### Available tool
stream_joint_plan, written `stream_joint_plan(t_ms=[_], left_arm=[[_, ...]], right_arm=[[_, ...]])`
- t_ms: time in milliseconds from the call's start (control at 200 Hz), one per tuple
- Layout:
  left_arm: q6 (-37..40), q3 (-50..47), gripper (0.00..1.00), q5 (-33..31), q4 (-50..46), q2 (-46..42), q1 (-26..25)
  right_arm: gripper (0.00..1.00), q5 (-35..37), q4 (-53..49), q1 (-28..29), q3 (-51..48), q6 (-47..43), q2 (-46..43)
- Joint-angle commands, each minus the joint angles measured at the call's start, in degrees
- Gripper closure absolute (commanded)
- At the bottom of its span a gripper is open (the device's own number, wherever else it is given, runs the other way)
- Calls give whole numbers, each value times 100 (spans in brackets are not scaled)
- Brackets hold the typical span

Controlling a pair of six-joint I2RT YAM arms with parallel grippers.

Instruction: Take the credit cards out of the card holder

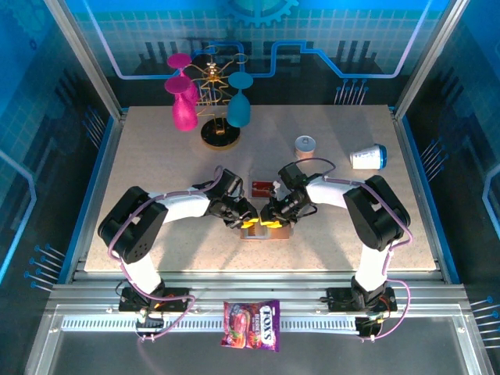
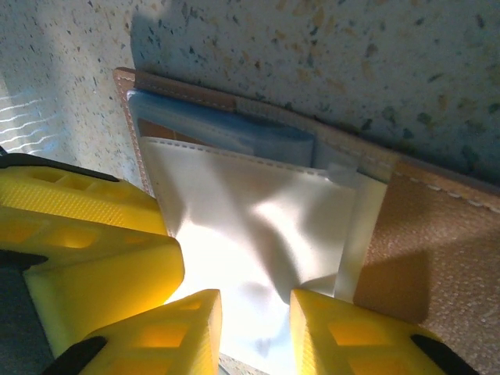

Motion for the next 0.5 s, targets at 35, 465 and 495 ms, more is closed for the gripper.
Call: stream_joint_plan(t_ms=[35, 465, 495], left_arm=[[-60, 120, 78, 166, 131, 62, -44], [-86, 77, 80, 201, 233, 24, -53], [-84, 87, 80, 199, 233, 14, -45]], right_arm=[[69, -68, -18, -69, -60, 71, -182], [69, -10, -144, -75, -40, 98, -419], [69, 6, -173, -78, -29, 98, -455]])
